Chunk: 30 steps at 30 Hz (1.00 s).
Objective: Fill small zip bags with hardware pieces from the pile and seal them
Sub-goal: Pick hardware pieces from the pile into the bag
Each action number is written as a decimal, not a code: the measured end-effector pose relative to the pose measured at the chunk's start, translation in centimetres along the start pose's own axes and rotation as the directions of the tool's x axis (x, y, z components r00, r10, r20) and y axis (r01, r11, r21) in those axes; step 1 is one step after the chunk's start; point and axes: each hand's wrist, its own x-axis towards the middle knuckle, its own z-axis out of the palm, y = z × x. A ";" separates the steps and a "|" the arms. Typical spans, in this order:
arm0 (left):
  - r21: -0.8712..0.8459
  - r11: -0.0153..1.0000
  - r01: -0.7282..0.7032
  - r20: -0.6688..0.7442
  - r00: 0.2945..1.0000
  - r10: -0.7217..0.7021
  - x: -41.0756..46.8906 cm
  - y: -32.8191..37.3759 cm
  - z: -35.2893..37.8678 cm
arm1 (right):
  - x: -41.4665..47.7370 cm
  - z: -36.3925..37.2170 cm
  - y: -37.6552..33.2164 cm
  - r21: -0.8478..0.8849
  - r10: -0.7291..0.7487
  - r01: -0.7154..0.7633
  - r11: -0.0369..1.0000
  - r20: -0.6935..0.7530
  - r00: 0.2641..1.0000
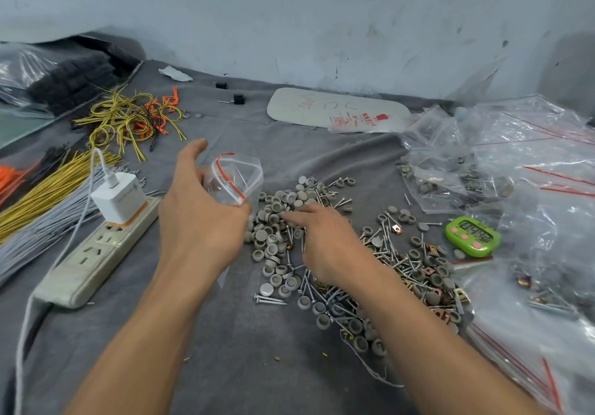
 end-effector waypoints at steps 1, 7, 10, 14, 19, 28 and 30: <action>0.003 1.000 0.000 0.001 1.000 0.000 0.0 0.0 0.0 | -0.1 -0.2 0.2 0.038 0.014 -0.012 0.999 -0.043 0.999; 0.005 1.000 0.000 0.014 1.000 0.000 0.0 0.2 -0.1 | -0.6 0.0 0.0 0.121 0.063 -0.048 0.991 -0.120 0.991; 0.009 1.000 -0.016 0.007 1.000 0.016 0.0 0.0 0.0 | -0.7 0.3 -0.4 0.086 0.066 -0.058 0.995 -0.101 0.993; 0.025 0.999 -0.023 0.010 1.000 0.023 0.0 -0.2 -0.1 | -0.7 0.2 -0.5 0.061 0.103 -0.097 0.993 -0.110 0.989; 0.026 0.999 -0.033 0.016 0.999 0.033 0.1 -0.2 -0.1 | -1.2 -1.7 1.0 0.329 0.239 -0.188 0.925 -0.122 0.963; 0.175 0.969 -0.174 0.326 0.939 0.110 -1.0 0.1 1.0 | -3.7 -5.3 -0.9 0.772 0.252 0.095 0.629 -0.318 0.914; 0.180 0.963 -0.200 0.394 0.912 0.115 -1.2 0.1 1.2 | -3.5 -5.1 -1.3 0.736 0.228 0.110 0.668 -0.343 0.911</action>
